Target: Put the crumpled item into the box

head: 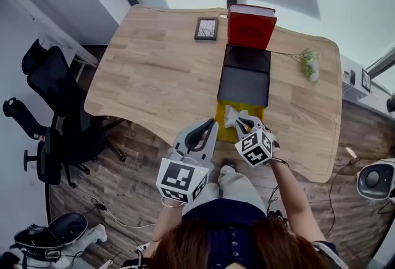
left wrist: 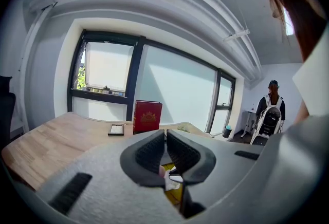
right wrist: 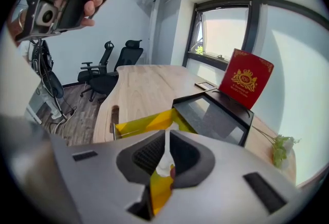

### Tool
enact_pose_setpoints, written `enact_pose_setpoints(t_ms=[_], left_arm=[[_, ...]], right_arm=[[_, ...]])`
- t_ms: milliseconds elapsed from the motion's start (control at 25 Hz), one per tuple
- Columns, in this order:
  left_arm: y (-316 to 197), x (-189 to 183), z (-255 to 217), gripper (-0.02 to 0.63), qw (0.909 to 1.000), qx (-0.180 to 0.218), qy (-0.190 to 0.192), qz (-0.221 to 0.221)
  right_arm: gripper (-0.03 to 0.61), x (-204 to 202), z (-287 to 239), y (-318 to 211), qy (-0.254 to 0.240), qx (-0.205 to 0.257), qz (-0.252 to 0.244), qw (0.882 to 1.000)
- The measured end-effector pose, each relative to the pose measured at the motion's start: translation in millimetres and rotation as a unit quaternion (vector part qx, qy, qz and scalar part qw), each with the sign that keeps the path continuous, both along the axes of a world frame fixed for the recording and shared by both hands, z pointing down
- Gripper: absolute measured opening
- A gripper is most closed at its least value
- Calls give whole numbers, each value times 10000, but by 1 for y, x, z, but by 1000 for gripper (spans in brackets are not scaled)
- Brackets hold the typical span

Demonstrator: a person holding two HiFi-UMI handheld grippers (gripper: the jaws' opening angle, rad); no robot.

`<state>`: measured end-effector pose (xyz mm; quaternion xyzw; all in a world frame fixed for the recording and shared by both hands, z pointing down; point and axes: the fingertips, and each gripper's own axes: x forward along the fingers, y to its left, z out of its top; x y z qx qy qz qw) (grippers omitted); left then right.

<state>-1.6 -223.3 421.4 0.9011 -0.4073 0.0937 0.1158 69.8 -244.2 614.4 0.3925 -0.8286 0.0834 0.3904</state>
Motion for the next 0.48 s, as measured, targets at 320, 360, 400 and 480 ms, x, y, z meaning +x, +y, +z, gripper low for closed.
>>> enact_pose_setpoints(t_ms=[320,360,400,480], left_arm=[[11,-5,-10,35,9998,144,67,118],[12,-5,-11,35,9997,166,70,134],[13,-5,-13,35,9997,190,73,151],[16,-5,-15,35,9995,228,88,189]], right_arm=[[34,2,-28,12,-319,63,447,9985],[34,3,-32,13,-363,101,499,9980],[34,3,-36,14,-395,149,553,9976],[34,4,-44,16,-442,249,655,9966]])
